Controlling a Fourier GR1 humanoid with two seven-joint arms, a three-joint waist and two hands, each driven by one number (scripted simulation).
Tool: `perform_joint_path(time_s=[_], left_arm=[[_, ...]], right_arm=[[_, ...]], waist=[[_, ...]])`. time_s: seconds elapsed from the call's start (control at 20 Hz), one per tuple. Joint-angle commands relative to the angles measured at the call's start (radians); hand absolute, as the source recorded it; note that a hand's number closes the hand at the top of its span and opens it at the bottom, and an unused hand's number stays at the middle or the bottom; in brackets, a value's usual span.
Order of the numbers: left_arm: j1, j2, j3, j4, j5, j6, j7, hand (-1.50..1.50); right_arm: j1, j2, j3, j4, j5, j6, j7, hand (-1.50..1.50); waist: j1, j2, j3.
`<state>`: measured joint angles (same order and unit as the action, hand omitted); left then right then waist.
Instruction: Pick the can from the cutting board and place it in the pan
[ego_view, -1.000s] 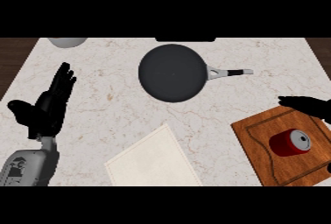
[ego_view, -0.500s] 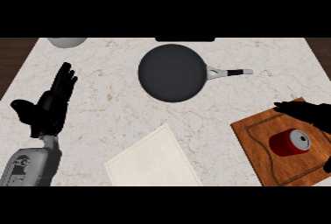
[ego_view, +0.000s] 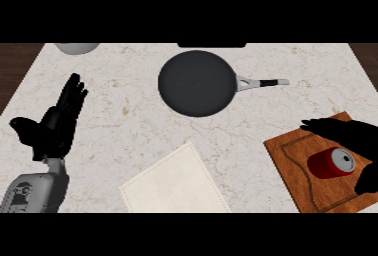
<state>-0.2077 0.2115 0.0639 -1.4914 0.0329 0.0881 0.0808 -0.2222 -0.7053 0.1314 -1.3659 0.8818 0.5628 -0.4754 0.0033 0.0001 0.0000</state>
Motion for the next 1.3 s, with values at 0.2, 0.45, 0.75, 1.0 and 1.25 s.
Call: perform_joint_path(time_s=[0.2, 0.45, 0.75, 1.0, 1.25], left_arm=[[-0.067, 0.004, 0.033, 0.048, -0.008, -0.007, 0.036, 0.00], [0.025, -0.043, -0.003, 0.004, -0.048, 0.008, -0.033, 0.00], [-0.014, -0.004, 0.037, -0.015, -0.013, -0.034, 0.027, 0.00], [0.039, -0.059, 0.003, -0.007, -0.046, -0.015, -0.038, 0.00], [-0.011, -0.031, 0.034, 0.014, -0.029, -0.021, 0.010, 0.00]], right_arm=[[0.055, 0.052, 0.029, 0.032, 0.132, -0.057, -0.021, -1.50], [-0.060, 0.082, 0.033, 0.201, 0.167, -0.047, -0.114, 1.50], [-0.072, 0.061, 0.034, 0.181, 0.180, -0.099, -0.231, 1.50], [0.040, 0.065, 0.018, 0.087, 0.196, -0.126, -0.218, 1.50], [0.019, 0.364, 0.085, -0.095, 0.184, -0.057, 0.130, 1.50]], waist=[[-0.005, 0.000, 0.000], [0.004, 0.001, 0.000], [0.000, 0.000, 0.000], [-0.003, -0.001, 0.000], [-0.012, -0.008, -0.003]])
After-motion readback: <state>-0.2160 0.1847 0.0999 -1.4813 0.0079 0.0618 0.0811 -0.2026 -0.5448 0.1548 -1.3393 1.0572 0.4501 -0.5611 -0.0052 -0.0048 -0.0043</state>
